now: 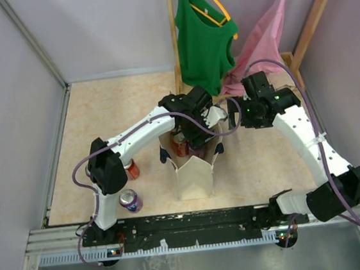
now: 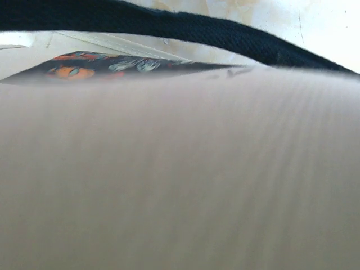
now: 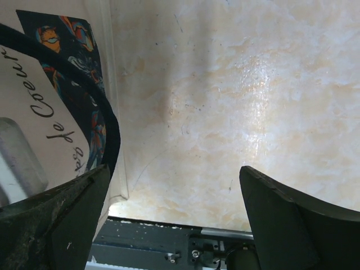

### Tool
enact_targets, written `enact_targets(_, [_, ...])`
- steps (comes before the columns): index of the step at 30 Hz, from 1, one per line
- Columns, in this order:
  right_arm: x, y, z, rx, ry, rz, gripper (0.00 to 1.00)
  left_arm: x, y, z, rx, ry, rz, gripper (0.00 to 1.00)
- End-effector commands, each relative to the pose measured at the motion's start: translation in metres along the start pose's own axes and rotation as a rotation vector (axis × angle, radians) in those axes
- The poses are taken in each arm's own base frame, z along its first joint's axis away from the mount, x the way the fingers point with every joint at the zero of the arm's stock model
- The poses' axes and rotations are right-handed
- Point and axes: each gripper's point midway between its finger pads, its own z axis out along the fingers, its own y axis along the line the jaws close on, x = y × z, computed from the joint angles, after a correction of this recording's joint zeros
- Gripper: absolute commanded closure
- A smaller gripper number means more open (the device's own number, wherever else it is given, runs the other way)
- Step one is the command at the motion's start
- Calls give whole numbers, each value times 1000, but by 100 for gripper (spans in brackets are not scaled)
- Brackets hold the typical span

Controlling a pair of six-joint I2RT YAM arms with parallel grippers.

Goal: Place the beverage into the canvas bag

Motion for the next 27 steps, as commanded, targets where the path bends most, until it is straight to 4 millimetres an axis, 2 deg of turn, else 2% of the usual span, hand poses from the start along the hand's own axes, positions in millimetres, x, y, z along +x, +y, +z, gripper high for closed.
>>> enact_targets(1, [-7, 12, -8, -72, -49, -28, 1, -37, 0, -28, -31, -130, 26, 20])
enact_targets(4, [-6, 13, -9, -73, -50, -27, 1, -44, 1, -34, -42, -154, 31, 16])
enact_targets(10, [-5, 12, -10, -73, -49, -26, 1, -51, 7, -43, -79, -179, 43, 15])
enact_targets(14, [-5, 12, -10, -75, -49, -26, 1, -62, 14, -60, -125, -222, 54, 15])
enact_targets(18, [-6, 13, -9, -76, -49, -26, 1, -74, 21, -85, -182, -290, 64, 15])
enact_targets(23, [-10, 15, -6, -78, -50, -26, 1, -85, 30, -129, -252, -421, 62, 15])
enact_targets(27, [-15, 16, -4, -80, -57, -30, 1, -83, 56, -164, -333, -499, 16, 15])
